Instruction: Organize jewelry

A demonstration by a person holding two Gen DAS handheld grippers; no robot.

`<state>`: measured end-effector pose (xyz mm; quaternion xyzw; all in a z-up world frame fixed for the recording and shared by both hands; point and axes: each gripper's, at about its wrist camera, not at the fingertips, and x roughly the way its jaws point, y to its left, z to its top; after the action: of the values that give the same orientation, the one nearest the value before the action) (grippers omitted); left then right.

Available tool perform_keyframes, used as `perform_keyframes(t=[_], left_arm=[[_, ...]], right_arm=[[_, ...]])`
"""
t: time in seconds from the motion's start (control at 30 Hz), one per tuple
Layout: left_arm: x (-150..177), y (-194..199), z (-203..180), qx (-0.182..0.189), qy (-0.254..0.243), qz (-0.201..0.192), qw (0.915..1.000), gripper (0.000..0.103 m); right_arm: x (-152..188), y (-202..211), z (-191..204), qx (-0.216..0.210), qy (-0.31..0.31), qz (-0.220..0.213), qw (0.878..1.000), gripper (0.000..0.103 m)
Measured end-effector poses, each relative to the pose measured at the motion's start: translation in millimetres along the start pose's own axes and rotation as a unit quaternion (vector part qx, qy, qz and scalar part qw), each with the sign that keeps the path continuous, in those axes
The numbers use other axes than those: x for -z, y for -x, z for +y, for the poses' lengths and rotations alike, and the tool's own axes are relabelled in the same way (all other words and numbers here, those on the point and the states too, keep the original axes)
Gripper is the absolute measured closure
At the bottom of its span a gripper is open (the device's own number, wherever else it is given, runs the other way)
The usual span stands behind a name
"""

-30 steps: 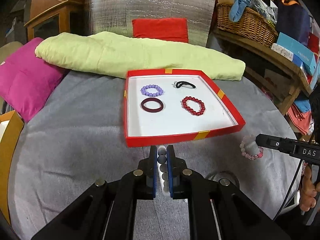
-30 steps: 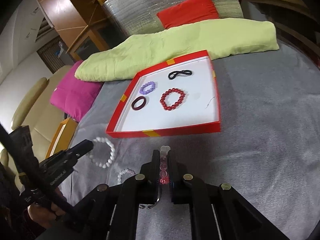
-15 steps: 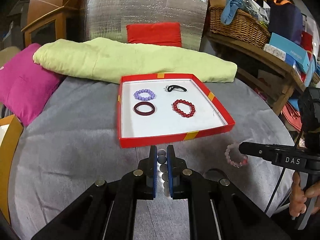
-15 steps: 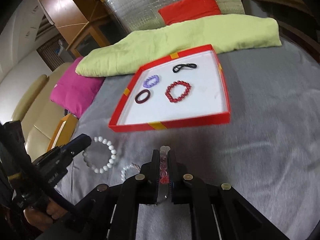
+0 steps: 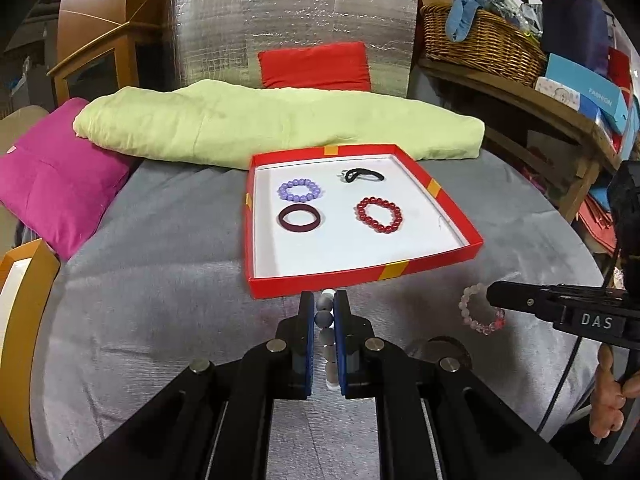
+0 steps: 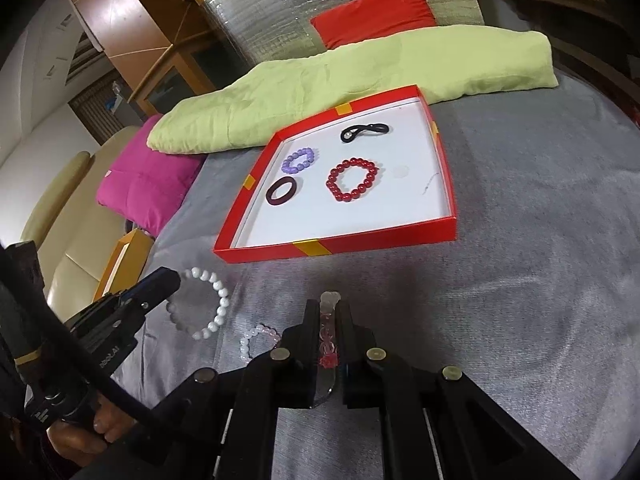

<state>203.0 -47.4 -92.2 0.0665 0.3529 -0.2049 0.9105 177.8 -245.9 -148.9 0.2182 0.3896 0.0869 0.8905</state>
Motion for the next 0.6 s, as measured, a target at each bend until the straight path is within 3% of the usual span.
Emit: perform_keyframes(t=[0.3, 0.6], left_arm=[[-4, 0, 7, -0.016, 0.011, -0.003, 0.9998, 0.093], [-2, -7, 7, -0.061, 0.006, 0.010, 0.9981, 0.093]], right_arm=[[-2, -3, 4, -0.006, 0.005, -0.001, 1.000, 0.095], [-1, -10, 8, -0.009, 0.009, 0.004, 1.000, 0.095]])
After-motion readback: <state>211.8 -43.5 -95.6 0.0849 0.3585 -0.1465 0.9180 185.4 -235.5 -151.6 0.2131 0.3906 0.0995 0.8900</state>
